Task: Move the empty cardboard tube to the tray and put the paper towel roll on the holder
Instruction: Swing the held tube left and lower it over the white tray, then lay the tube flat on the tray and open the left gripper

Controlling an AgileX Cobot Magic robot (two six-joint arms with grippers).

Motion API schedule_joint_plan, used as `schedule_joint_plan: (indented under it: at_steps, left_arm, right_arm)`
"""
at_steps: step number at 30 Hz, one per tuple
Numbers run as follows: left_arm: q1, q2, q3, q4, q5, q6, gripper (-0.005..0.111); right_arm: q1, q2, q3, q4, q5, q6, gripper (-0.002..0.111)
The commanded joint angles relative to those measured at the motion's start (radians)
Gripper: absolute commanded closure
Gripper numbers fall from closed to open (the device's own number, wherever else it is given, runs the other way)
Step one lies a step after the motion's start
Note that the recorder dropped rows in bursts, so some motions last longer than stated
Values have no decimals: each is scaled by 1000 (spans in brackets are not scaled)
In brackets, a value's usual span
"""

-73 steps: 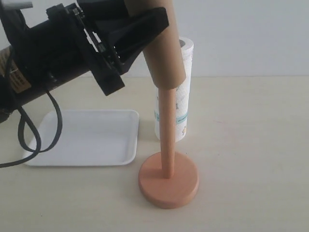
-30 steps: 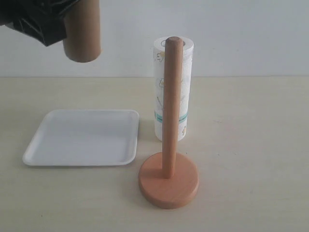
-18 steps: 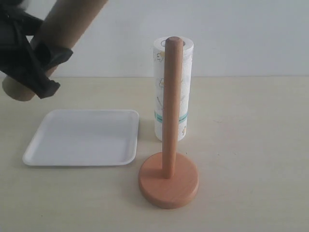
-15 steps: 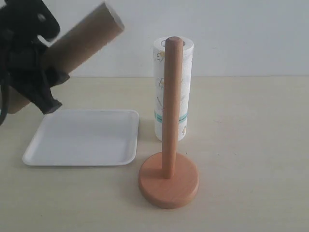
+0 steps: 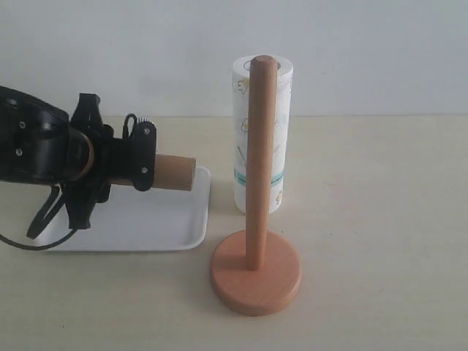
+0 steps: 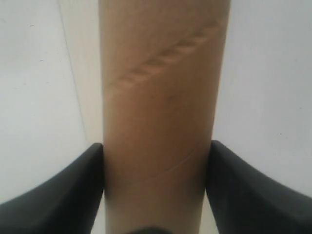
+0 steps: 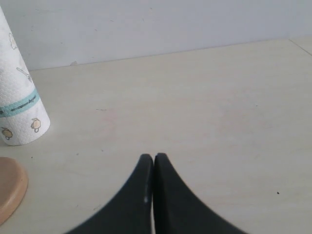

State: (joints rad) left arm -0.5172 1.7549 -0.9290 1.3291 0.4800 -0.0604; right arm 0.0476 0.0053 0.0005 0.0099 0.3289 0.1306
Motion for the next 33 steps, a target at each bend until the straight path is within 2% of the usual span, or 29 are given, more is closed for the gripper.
schedule_joint_plan:
  at_steps: [1, 8, 17, 27, 33]
  left_arm:
    - [4, 55, -8, 182, -13, -172, 103]
    - [49, 95, -8, 239, -168, -299, 103]
    - [123, 121, -8, 284, -201, -316, 103]
    - [125, 146, -13, 408, -247, -446, 103]
    - [125, 182, -13, 415, -237, -489, 103]
  right_arm:
    - [-7, -5, 0, 1, -6, -7, 108]
    - [-7, -5, 0, 1, -6, -7, 108]
    - [-7, -5, 0, 1, -6, -7, 108]
    - [-7, -5, 0, 1, -6, -7, 108]
    - [-7, -5, 0, 1, -6, -7, 108]
